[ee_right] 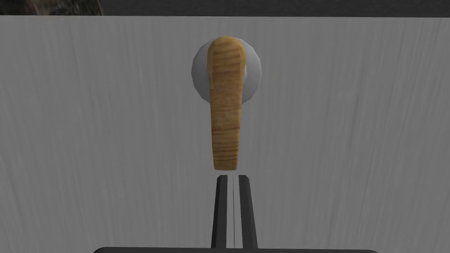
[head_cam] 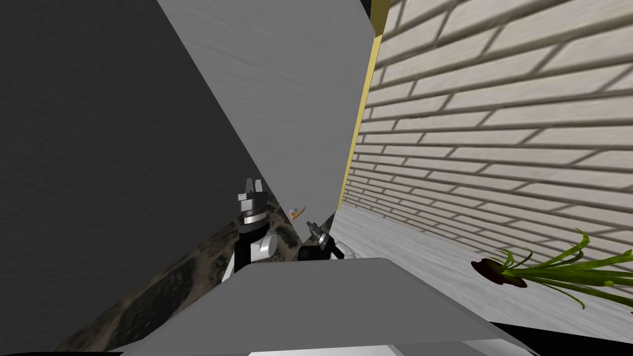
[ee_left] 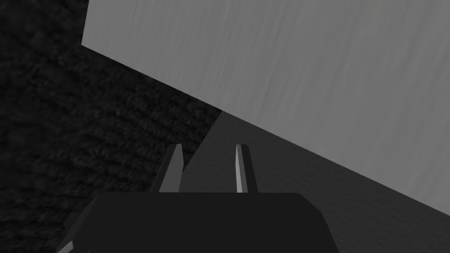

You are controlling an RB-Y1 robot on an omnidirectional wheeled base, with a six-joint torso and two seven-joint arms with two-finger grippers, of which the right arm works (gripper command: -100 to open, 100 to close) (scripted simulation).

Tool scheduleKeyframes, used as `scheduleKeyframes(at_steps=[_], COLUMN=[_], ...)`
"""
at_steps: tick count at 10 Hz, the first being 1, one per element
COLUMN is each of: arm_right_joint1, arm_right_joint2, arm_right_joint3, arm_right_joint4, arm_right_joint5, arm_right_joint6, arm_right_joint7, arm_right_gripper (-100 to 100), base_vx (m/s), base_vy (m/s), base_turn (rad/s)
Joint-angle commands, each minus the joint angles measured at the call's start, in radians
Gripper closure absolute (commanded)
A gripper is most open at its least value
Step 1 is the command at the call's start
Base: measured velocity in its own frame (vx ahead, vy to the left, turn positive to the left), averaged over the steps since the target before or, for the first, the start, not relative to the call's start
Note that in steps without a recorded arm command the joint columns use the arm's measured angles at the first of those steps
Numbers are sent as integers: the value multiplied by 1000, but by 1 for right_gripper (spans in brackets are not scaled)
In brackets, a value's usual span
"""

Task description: Push the door open

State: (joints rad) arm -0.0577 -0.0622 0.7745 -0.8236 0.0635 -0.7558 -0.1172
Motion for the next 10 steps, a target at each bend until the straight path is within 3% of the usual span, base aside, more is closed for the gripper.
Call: scheduleKeyframes(at_steps=[1, 2, 5, 6, 10], arm_right_joint1=[0, 3, 9, 10, -2], arm_right_joint2=[0, -4, 18, 11, 7], arm_right_joint3=[0, -29, -80, -68, -85], arm_right_joint4=[0, 4, 11, 9, 23], arm_right_joint5=[0, -9, -25, -21, -23], arm_right_joint6=[0, 2, 5, 5, 8], arm_right_joint7=[0, 11, 32, 28, 37], arm_right_gripper=[100, -100, -100, -100, -100], base_vx=[0, -88, -162, -68, 147], base_vy=[0, 40, 105, 40, 130], base_turn=[0, -149, -135, -25, 30])
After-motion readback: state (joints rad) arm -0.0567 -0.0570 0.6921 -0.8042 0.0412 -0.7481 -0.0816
